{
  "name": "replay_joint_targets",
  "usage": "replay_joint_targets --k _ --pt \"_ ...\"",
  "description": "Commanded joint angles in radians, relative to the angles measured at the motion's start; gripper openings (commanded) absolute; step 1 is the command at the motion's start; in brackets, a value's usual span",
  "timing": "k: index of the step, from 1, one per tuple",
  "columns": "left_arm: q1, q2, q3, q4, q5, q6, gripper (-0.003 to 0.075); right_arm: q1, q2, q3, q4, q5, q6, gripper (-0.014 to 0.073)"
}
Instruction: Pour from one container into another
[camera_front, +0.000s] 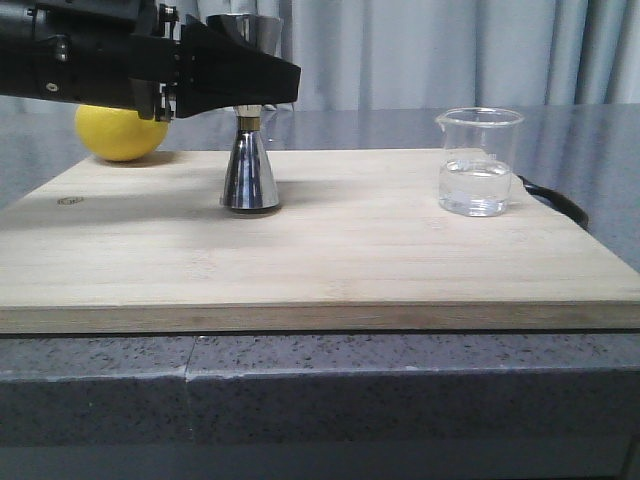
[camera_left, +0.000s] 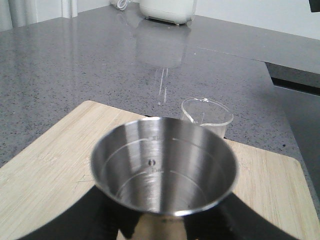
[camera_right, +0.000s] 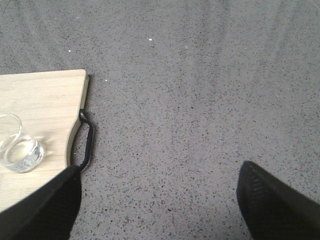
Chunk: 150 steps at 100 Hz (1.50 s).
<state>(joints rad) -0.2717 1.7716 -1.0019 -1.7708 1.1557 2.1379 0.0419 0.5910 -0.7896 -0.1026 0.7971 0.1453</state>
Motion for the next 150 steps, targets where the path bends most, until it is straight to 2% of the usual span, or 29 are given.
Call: replay_joint_targets --k 1,26,38,51,66,75,92,107,126,150 --pt "-0.010 -0.037 -0.029 -0.093 0.099 0.005 0.0237 -0.003 0.010 -0.037 -0.011 -0.076 -0.008 0.0575" --pt "-0.010 -0.037 -0.046 -0.093 0.099 0.005 0.0229 -0.003 0.010 -0.037 0.021 -0.124 -0.023 0.0575" --pt "-0.010 -0.037 -0.075 -0.093 0.099 0.005 0.0229 -0.003 0.018 -0.037 0.163 -0.173 -0.160 0.0575" --pt "-0.010 -0.037 -0.106 -0.093 0.099 0.005 0.0229 -0.003 0.075 -0.079 0.274 -0.137 -0.309 0.0575" --pt "-0.010 -0.037 -0.113 -0.093 0.097 0.005 0.0229 0.010 0.187 -0.154 0.341 -0.074 -0.379 0.0575" --pt "-0.010 -0.037 -0.113 -0.093 0.090 0.005 0.0229 0.069 0.260 -0.197 0.357 -0.053 -0.400 0.0575" --pt "-0.010 -0.037 -0.113 -0.093 0.090 0.005 0.0229 0.278 0.414 -0.280 0.300 0.011 -0.403 0.0575" --pt "-0.010 -0.037 -0.113 -0.093 0.090 0.005 0.0229 0.344 0.524 -0.327 0.295 0.021 -0.396 0.0575" --pt "-0.010 -0.037 -0.113 -0.091 0.090 0.005 0.0229 0.344 0.578 -0.289 0.323 -0.123 -0.380 0.0575" --pt "-0.010 -0.037 -0.113 -0.091 0.090 0.005 0.0229 0.369 0.566 -0.038 0.425 -0.588 -0.444 0.0575"
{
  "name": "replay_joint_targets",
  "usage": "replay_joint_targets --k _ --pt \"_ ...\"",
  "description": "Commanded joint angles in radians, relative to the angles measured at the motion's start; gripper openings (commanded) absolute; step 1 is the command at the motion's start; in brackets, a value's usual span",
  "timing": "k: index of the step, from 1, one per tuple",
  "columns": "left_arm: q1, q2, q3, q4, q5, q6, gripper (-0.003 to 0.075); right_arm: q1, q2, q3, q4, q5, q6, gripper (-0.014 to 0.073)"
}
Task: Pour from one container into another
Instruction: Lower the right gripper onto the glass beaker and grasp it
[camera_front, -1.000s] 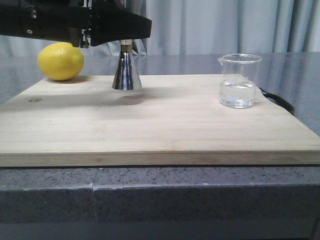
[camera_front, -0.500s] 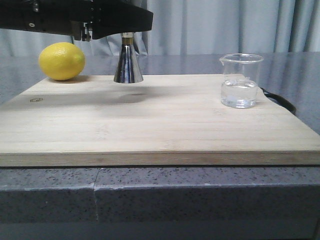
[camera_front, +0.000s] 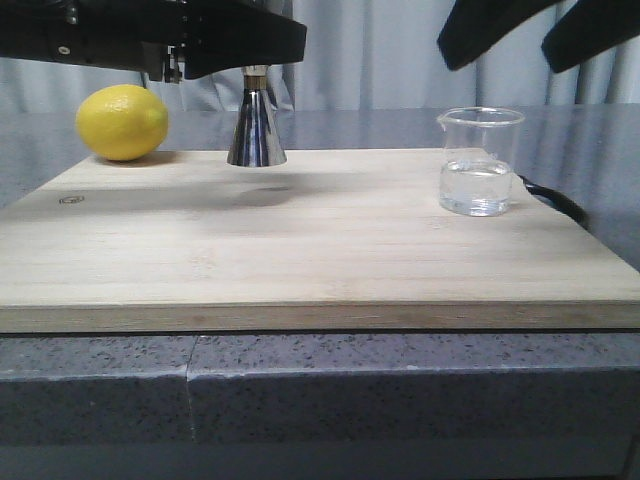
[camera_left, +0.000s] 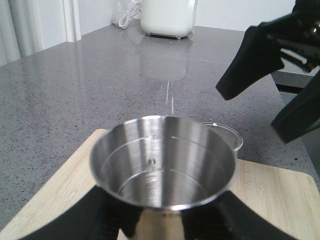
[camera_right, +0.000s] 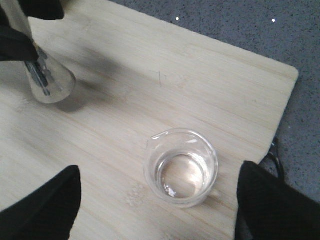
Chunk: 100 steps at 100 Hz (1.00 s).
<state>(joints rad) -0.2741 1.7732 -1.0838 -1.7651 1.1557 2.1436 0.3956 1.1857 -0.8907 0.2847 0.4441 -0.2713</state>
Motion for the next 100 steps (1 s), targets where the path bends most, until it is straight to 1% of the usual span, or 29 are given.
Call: replay_joint_targets --k 1,7,16,33,42,50,61,70,89,100 --pt "-0.008 -0.038 -0.031 -0.097 0.090 0.000 0.0229 0.020 -0.028 0.082 0.038 -0.252 -0.028 0.0575" --pt "-0.008 -0.038 -0.031 -0.097 0.090 0.000 0.0229 0.040 -0.028 0.155 0.045 -0.404 -0.028 0.0575" --pt "-0.008 -0.038 -0.031 -0.097 0.090 0.000 0.0229 0.069 -0.028 0.250 0.070 -0.580 -0.025 0.0575" --pt "-0.008 -0.038 -0.031 -0.097 0.090 0.000 0.0229 0.122 -0.013 0.370 0.076 -0.834 0.008 0.0575" --pt "-0.008 -0.038 -0.031 -0.097 0.090 0.000 0.0229 0.134 0.029 0.410 0.071 -0.950 0.055 0.0575" --pt "-0.008 -0.038 -0.031 -0.097 0.090 0.000 0.0229 0.142 0.073 0.418 0.041 -1.007 0.106 0.0575" --pt "-0.008 -0.038 -0.031 -0.097 0.090 0.000 0.0229 0.154 0.136 0.418 0.012 -1.105 0.113 0.0575" --pt "-0.008 -0.038 -0.031 -0.097 0.090 0.000 0.0229 0.154 0.179 0.418 -0.008 -1.178 0.150 0.0575" --pt "-0.008 -0.038 -0.031 -0.097 0.090 0.000 0.0229 0.154 0.232 0.418 -0.036 -1.261 0.152 0.0575" --pt "-0.008 -0.038 -0.031 -0.097 0.090 0.000 0.0229 0.154 0.254 0.418 -0.051 -1.268 0.152 0.0575"
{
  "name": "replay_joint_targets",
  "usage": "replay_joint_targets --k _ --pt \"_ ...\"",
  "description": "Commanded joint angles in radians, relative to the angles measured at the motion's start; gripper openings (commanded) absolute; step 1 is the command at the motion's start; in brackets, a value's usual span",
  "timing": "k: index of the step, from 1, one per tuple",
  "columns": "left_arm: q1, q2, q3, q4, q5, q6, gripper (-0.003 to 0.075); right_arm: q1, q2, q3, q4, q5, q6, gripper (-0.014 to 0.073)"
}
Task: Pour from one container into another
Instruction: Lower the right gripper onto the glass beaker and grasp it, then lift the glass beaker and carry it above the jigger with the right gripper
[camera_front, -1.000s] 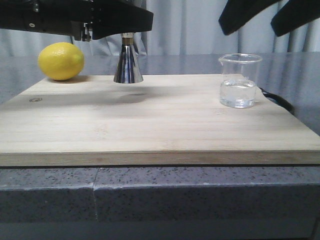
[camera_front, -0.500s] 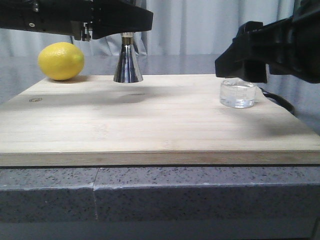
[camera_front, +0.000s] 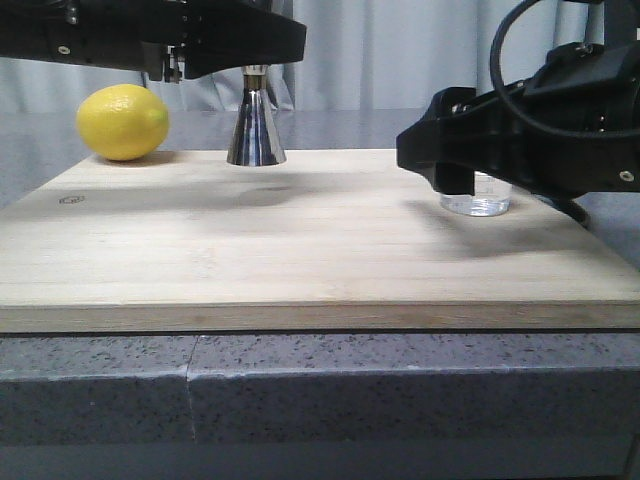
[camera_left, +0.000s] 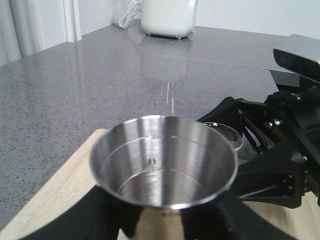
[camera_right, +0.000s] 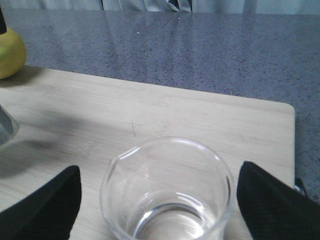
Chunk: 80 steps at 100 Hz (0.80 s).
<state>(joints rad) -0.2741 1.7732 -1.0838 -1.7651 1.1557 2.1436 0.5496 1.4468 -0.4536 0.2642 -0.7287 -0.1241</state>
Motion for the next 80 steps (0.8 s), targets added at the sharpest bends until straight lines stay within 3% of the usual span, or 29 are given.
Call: replay_joint_targets --k 1,30,59,80 --pt "-0.008 -0.038 -0.031 -0.097 0.090 0.000 0.0229 0.000 -0.007 -0.019 -0.031 -0.095 0.005 0.0575" --pt "-0.008 -0.038 -0.031 -0.097 0.090 0.000 0.0229 0.000 0.016 -0.018 -0.045 -0.099 0.005 0.0571" --pt "-0.008 -0.038 -0.031 -0.097 0.090 0.000 0.0229 0.000 0.018 -0.018 -0.045 -0.083 0.005 0.0353" --pt "-0.008 -0.038 -0.031 -0.097 0.090 0.000 0.0229 0.000 0.018 -0.018 -0.045 -0.081 0.005 0.0322"
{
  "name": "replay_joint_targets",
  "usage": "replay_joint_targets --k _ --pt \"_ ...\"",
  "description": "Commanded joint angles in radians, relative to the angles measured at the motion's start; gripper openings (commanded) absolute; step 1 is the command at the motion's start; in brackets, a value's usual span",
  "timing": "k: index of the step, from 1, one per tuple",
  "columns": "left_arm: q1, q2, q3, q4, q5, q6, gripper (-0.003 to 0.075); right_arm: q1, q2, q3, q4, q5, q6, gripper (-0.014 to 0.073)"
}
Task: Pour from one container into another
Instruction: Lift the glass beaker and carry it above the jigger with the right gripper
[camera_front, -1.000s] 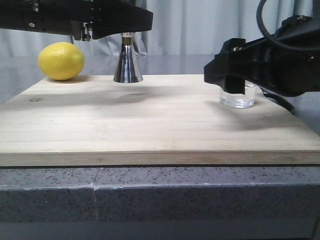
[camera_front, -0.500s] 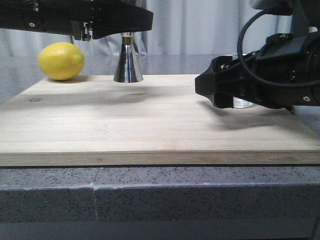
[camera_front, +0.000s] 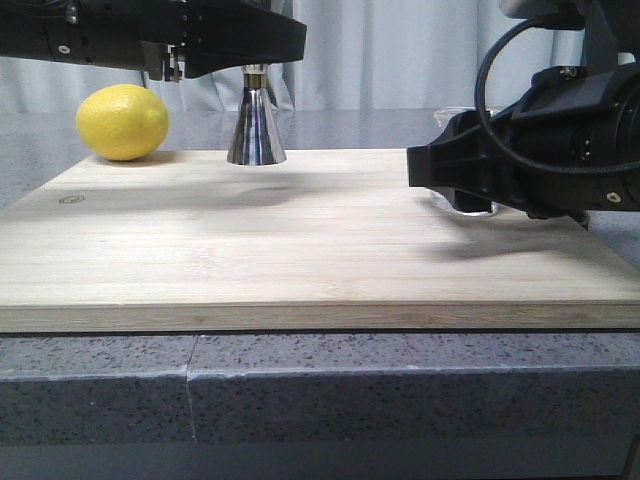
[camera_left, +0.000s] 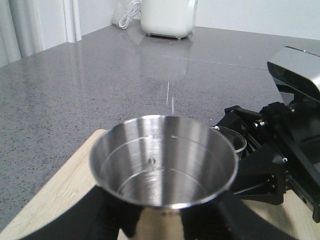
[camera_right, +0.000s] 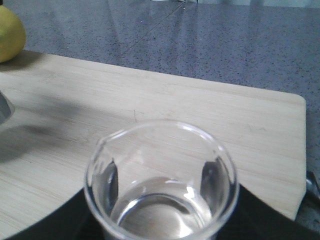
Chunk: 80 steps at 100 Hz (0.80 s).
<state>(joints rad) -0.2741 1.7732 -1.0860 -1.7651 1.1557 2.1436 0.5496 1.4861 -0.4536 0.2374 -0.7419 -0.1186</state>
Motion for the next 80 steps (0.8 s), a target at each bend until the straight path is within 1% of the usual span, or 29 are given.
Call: replay_joint_targets --k 1,18,32,46,65,80 --pt "-0.008 -0.038 -0.029 -0.097 0.090 0.000 0.0229 0.000 -0.021 -0.018 -0.018 -0.068 -0.001 0.0322" --pt "-0.008 -0.038 -0.029 -0.097 0.090 0.000 0.0229 0.000 -0.061 -0.018 -0.018 -0.049 -0.001 0.0323" --pt "-0.008 -0.038 -0.029 -0.097 0.090 0.000 0.0229 -0.002 -0.141 -0.044 -0.018 0.036 -0.004 0.0323" --pt "-0.008 -0.038 -0.029 -0.097 0.090 0.000 0.0229 -0.002 -0.222 -0.130 -0.018 0.202 -0.044 0.0323" --pt "-0.008 -0.038 -0.029 -0.097 0.090 0.000 0.0229 -0.002 -0.261 -0.320 -0.022 0.514 -0.123 0.0323" --pt "-0.008 -0.038 -0.029 -0.097 0.090 0.000 0.0229 -0.002 -0.257 -0.479 -0.094 0.732 -0.149 0.0323"
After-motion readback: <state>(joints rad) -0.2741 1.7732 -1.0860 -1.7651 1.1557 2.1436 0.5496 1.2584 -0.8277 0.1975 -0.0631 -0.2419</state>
